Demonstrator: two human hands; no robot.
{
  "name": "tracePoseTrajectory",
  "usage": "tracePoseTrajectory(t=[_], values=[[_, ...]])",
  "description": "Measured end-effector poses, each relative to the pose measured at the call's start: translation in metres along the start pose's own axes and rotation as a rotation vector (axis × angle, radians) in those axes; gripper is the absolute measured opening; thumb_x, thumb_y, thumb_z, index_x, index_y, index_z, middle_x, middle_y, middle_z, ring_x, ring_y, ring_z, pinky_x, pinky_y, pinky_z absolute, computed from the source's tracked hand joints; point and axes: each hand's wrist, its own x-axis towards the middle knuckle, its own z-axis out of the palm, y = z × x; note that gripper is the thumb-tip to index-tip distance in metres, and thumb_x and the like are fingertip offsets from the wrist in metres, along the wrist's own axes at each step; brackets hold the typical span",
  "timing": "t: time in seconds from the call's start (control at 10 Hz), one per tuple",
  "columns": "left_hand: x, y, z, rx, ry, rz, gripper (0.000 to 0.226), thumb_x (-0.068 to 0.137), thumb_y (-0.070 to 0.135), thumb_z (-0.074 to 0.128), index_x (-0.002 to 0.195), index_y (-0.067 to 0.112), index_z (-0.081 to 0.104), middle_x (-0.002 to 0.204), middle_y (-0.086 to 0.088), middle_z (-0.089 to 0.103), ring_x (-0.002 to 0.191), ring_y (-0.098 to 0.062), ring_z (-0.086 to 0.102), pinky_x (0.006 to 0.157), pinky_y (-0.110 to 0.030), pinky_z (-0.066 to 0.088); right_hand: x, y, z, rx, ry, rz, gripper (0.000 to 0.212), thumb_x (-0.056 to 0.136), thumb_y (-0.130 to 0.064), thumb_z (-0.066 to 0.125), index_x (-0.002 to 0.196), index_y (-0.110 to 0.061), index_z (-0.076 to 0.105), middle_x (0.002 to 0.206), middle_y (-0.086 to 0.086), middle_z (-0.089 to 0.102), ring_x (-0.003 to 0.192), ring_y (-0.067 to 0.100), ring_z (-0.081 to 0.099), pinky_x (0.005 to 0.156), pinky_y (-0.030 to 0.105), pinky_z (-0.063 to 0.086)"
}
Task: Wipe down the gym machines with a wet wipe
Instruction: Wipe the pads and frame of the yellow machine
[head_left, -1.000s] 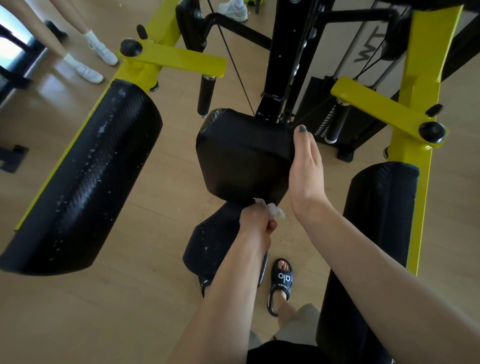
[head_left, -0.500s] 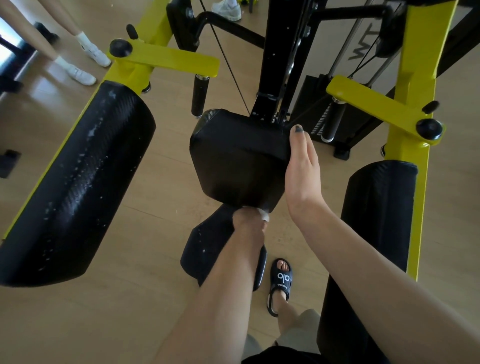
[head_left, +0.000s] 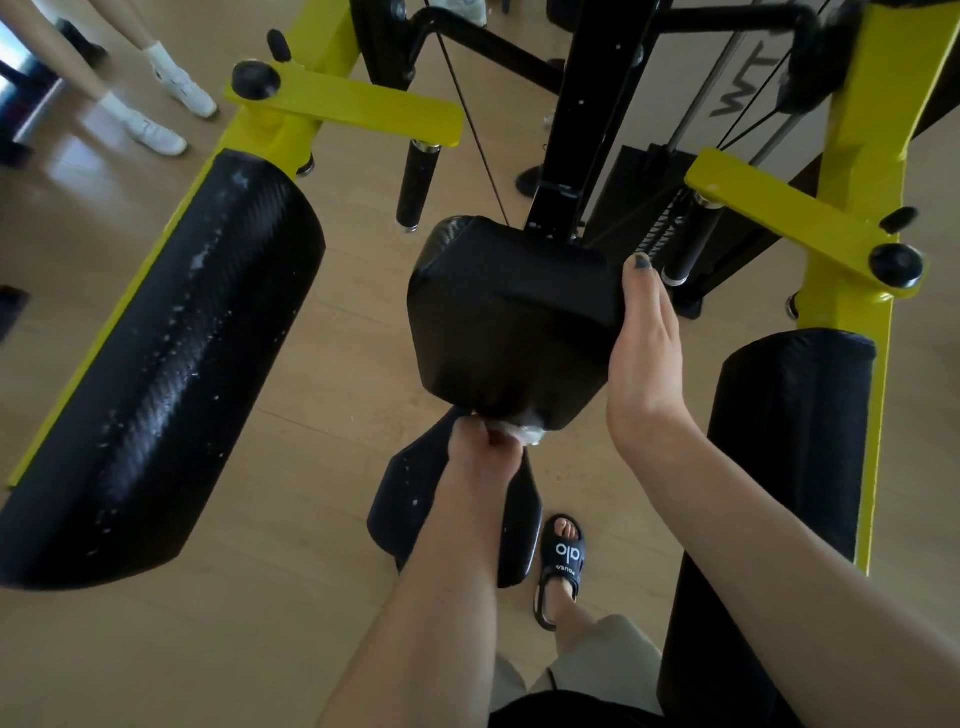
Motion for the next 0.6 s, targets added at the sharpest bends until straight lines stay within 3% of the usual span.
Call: tracePoseTrajectory(t=[0.1,0.2,0.3,0.4,0.5,0.6], values=[[0.013,0.02,-0.019,0.23,0.064,0.156,0.041,0.093,0.006,0.064,0.132,-0.007,0.06,0.136,-0.021,0.061,0.127,-0.03,0.058,0.091,-0.02,0.049,-0.004,-0.004,0.006,0.013,0.036,0.018,0.058,0.091,-0.064,0.041,0.136,-0.031,0.06,0.138,-0.008,0.061,0.134,0.012,0.051,0.119,0.046,0.034],[0.024,0.034,-0.024,0.356,0.135,0.262,0.042,0.091,-0.001,0.068,0.131,-0.005,0.06,0.134,-0.019,0.062,0.125,-0.031,0.057,0.099,-0.022,0.039,-0.004,-0.003,0.008,0.036,0.051,0.007,0.042,0.091,-0.061,0.041,0.117,-0.039,0.066,0.128,-0.01,0.066,0.128,0.01,0.055,0.118,0.046,0.036],[0.019,0.04,-0.027,0.445,0.222,0.337,0.039,0.097,0.002,0.06,0.135,-0.004,0.055,0.133,-0.02,0.06,0.126,-0.033,0.056,0.102,-0.029,0.041,-0.004,-0.003,0.009,0.045,0.055,0.0,0.042,0.091,-0.062,0.042,0.116,-0.04,0.066,0.128,-0.01,0.066,0.128,0.011,0.055,0.118,0.047,0.036],[0.004,0.029,-0.033,0.596,0.181,0.363,0.032,0.099,0.012,0.058,0.128,-0.002,0.059,0.125,-0.019,0.064,0.118,-0.033,0.06,0.086,-0.029,0.046,-0.004,-0.004,0.01,0.046,0.066,-0.003,0.035,0.091,-0.061,0.043,0.11,-0.048,0.068,0.126,-0.011,0.067,0.128,0.012,0.056,0.118,0.047,0.036],[-0.002,0.018,-0.025,0.277,0.02,0.103,0.038,0.104,0.007,0.045,0.14,-0.004,0.05,0.141,-0.019,0.057,0.124,-0.03,0.06,0.065,-0.022,0.054,-0.005,-0.003,0.009,0.027,0.075,-0.03,0.031,0.096,-0.055,0.041,0.079,-0.05,0.067,0.107,-0.006,0.069,0.115,0.016,0.061,0.113,0.049,0.041],[0.001,0.009,-0.018,0.219,-0.064,0.101,0.044,0.102,-0.003,0.039,0.146,-0.004,0.043,0.125,-0.01,0.061,0.088,-0.015,0.062,0.06,-0.02,0.056,-0.005,-0.002,0.008,0.029,0.06,-0.041,0.03,0.095,-0.058,0.041,0.086,-0.046,0.067,0.108,-0.008,0.069,0.115,0.015,0.061,0.113,0.049,0.041]])
